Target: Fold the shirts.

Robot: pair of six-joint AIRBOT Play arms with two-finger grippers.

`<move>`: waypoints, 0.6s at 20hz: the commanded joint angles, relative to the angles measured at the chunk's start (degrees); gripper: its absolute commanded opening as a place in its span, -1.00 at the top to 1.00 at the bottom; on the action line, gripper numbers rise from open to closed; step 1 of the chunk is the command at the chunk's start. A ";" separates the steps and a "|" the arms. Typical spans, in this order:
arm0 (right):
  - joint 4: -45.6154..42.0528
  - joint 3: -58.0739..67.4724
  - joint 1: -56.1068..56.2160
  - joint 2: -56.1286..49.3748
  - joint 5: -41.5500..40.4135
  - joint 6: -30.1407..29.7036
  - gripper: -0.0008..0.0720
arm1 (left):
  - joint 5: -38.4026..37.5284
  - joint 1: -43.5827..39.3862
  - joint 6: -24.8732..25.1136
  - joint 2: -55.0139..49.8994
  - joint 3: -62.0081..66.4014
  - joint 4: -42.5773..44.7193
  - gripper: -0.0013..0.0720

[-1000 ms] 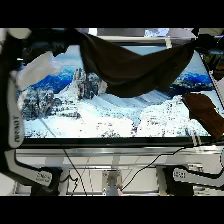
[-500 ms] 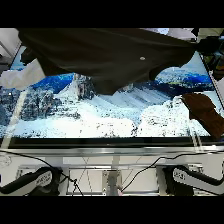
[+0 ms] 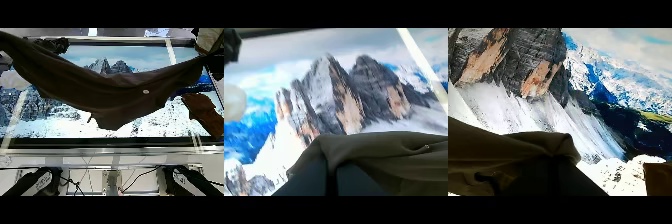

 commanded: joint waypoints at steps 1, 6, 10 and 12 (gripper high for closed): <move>-4.04 -1.75 0.42 -1.57 1.05 0.46 0.92 | -3.50 0.04 -0.37 -2.27 -5.73 -0.81 0.94; -3.74 -12.00 0.42 -13.94 -0.17 0.61 0.92 | -4.83 0.04 0.15 -13.88 -15.93 -2.67 0.93; -1.14 -17.88 0.42 -27.41 -9.94 0.81 0.91 | -1.07 0.04 0.17 -27.52 -19.54 -2.69 0.93; 1.07 -18.62 0.42 -32.09 -16.31 4.24 0.85 | 4.63 0.04 -0.96 -33.66 -19.54 -2.89 0.90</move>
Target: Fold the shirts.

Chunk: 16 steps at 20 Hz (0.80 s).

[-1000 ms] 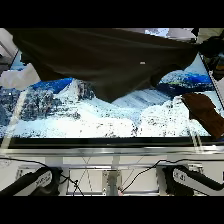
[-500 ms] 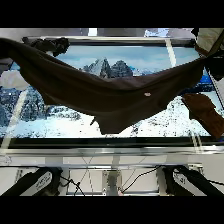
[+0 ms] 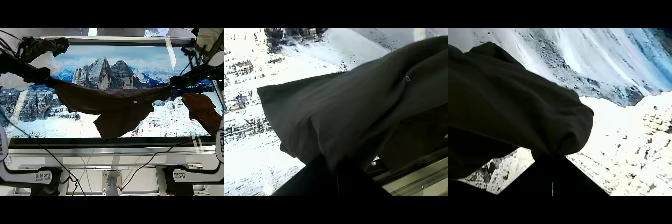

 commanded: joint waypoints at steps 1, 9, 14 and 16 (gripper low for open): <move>4.35 -2.60 0.07 -9.05 -10.80 4.26 0.71 | 8.66 0.07 -1.42 -10.75 -1.42 -1.62 0.66; 9.33 -2.54 0.07 -10.27 -22.34 4.35 -0.06 | 30.49 0.07 2.73 -14.73 -1.42 -18.71 -0.74; 9.25 -0.55 -0.17 -7.74 -20.50 0.02 -0.05 | 23.23 0.04 13.38 -14.71 5.42 -23.15 0.04; 9.07 2.75 -0.17 -6.16 -16.98 -0.04 -0.05 | 16.81 0.04 13.75 -14.62 12.63 -23.12 0.27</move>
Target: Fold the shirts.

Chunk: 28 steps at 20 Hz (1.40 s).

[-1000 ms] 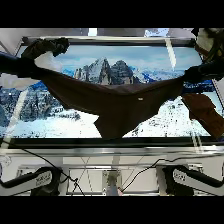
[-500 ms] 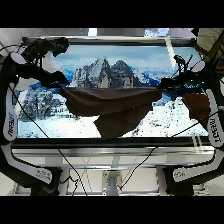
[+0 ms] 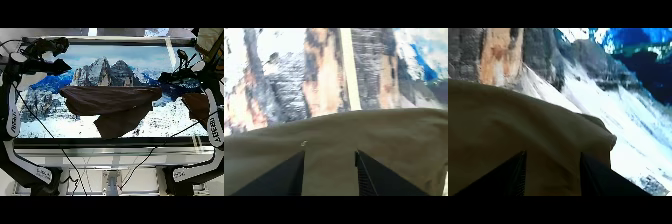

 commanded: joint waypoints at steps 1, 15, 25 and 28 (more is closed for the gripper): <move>0.00 4.09 -0.02 2.69 4.92 -1.38 -0.05 | -10.80 -0.02 3.85 0.24 10.95 -2.10 0.62; -3.52 -6.16 0.02 15.58 23.39 -1.03 0.14 | -27.78 -11.91 -3.87 17.81 11.74 12.02 0.93; 4.44 -33.57 0.11 14.05 5.42 1.07 0.13 | -25.42 -13.90 -3.91 17.75 6.73 16.83 0.91; 6.40 -33.79 1.03 11.72 5.22 1.42 0.12 | -24.28 -13.90 -3.91 17.75 6.73 16.79 0.91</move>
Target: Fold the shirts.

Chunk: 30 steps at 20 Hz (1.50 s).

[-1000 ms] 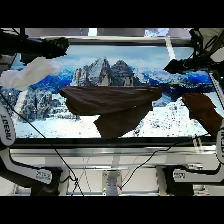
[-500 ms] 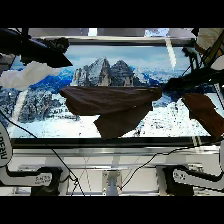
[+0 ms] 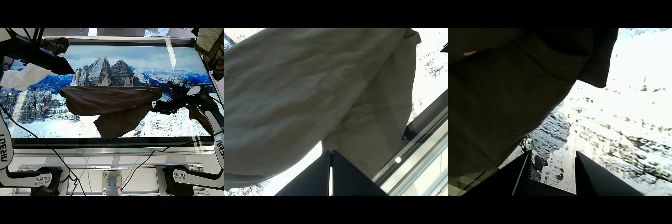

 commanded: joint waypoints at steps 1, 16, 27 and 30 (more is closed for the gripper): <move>3.56 -1.86 1.05 -2.36 -2.60 2.01 0.11 | 1.18 -0.09 -0.11 0.02 -0.17 0.35 0.91; -4.94 -1.86 4.94 -7.19 -12.94 16.28 0.11 | 1.38 -0.09 -0.13 0.02 -0.17 0.33 0.91; 7.61 -1.86 5.03 -10.75 -14.51 14.10 0.14 | 2.03 -0.09 -0.13 0.02 -0.17 -0.09 0.91; 7.67 -1.86 5.14 -10.86 -16.81 14.23 0.14 | 2.25 -0.09 -0.13 0.02 -0.17 -0.09 0.91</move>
